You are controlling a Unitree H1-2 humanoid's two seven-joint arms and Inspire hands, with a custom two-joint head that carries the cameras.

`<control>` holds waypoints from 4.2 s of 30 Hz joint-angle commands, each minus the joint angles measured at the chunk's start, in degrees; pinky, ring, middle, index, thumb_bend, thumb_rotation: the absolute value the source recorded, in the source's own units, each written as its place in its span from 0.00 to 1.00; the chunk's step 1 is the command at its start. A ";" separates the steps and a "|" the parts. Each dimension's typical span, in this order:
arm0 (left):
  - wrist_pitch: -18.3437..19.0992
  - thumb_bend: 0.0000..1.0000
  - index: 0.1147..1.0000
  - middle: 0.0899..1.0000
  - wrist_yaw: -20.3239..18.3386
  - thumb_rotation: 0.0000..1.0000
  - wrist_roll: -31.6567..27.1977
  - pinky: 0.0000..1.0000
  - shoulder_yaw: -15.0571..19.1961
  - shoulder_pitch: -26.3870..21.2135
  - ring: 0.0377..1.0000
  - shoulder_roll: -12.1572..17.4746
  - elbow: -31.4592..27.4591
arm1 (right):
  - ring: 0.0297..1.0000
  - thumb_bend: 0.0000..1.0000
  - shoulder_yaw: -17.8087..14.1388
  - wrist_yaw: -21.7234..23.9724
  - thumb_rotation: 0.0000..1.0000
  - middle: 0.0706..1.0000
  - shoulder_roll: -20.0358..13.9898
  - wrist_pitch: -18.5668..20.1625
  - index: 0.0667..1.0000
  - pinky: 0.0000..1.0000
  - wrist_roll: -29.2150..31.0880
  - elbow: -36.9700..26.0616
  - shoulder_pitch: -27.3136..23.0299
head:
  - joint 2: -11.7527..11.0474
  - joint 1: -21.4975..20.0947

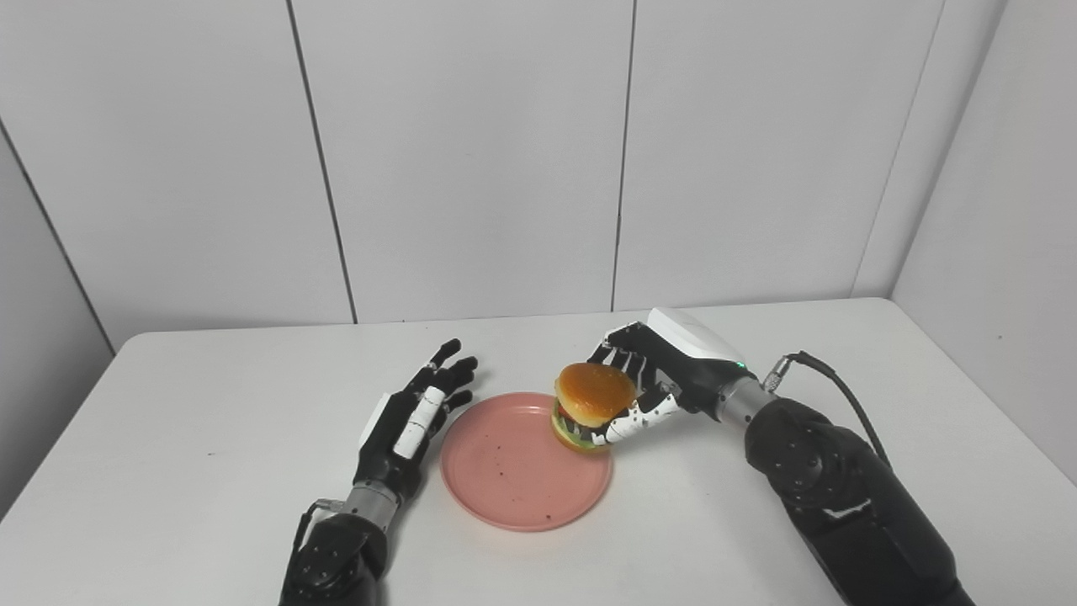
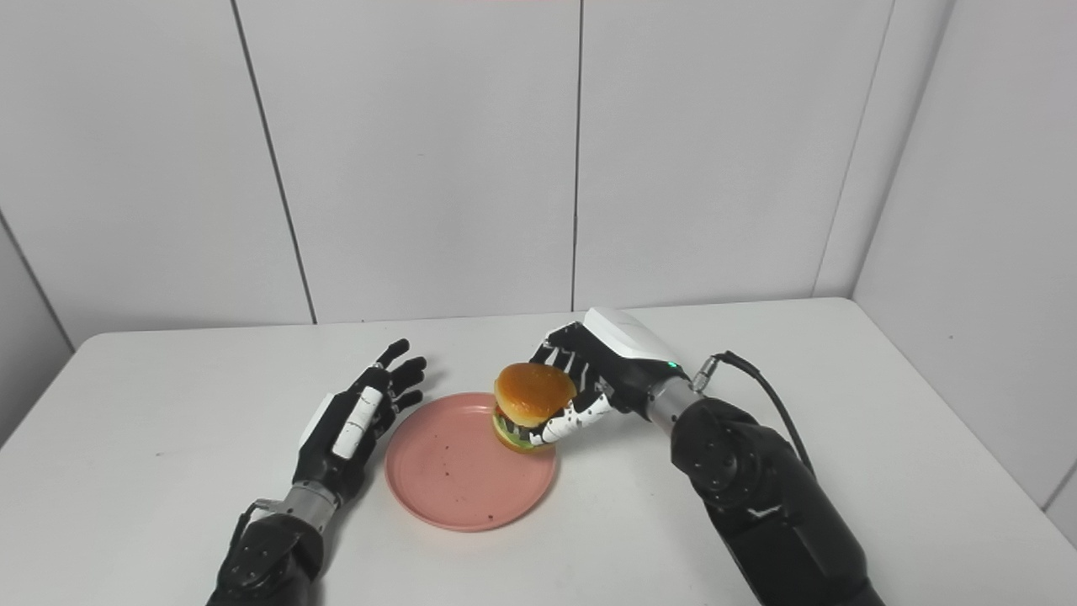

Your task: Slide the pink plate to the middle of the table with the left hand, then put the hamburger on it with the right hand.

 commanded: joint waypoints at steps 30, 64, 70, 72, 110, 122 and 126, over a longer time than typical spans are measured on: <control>3.51 0.87 0.87 0.84 1.79 0.76 0.13 0.89 -0.99 5.41 0.89 -1.86 -2.19 | 0.48 0.51 3.55 -3.15 0.17 0.50 6.26 -3.20 0.45 0.45 -0.59 9.83 -6.48 | 1.70 3.58; 3.85 0.90 0.86 0.83 1.73 0.76 -0.32 0.88 -1.29 5.34 0.89 -1.98 -2.38 | 0.70 0.93 6.09 -2.62 0.49 0.71 4.35 -7.57 0.67 0.66 0.47 11.68 -5.22 | 3.40 2.47; 3.79 0.86 0.86 0.84 1.35 0.76 -0.66 0.89 -1.16 5.40 0.89 -1.92 -2.27 | 0.94 1.00 7.79 1.54 0.61 0.89 2.44 -4.56 0.80 0.98 -2.00 9.35 -5.62 | 3.17 1.52; 3.65 0.86 0.86 0.84 1.18 0.76 -0.71 0.88 -1.18 5.35 0.89 -1.88 -2.28 | 0.98 1.00 8.10 2.35 0.63 0.94 2.17 -3.79 0.83 1.00 -2.89 8.84 -5.68 | 3.21 1.71; 1.97 0.81 0.90 0.98 22.83 0.86 10.97 1.00 1.12 5.13 1.00 -2.61 -8.44 | 1.00 0.86 -19.54 -25.93 1.00 1.00 18.00 -26.61 0.99 0.99 27.89 19.68 6.50 | 2.82 -1.79; 8.91 0.81 1.00 1.00 23.74 1.00 10.59 1.00 0.73 6.37 1.00 -3.02 -14.20 | 1.00 0.94 -20.02 -25.46 1.00 0.97 19.21 -26.37 0.96 1.00 31.41 25.65 8.36 | 2.41 -2.87; 11.78 0.81 1.00 1.00 22.77 0.98 9.59 1.00 0.41 5.89 1.00 -2.75 -14.75 | 1.00 0.94 -19.92 -24.94 1.00 0.98 19.33 -22.66 0.94 1.00 32.21 24.35 8.85 | 2.30 -2.35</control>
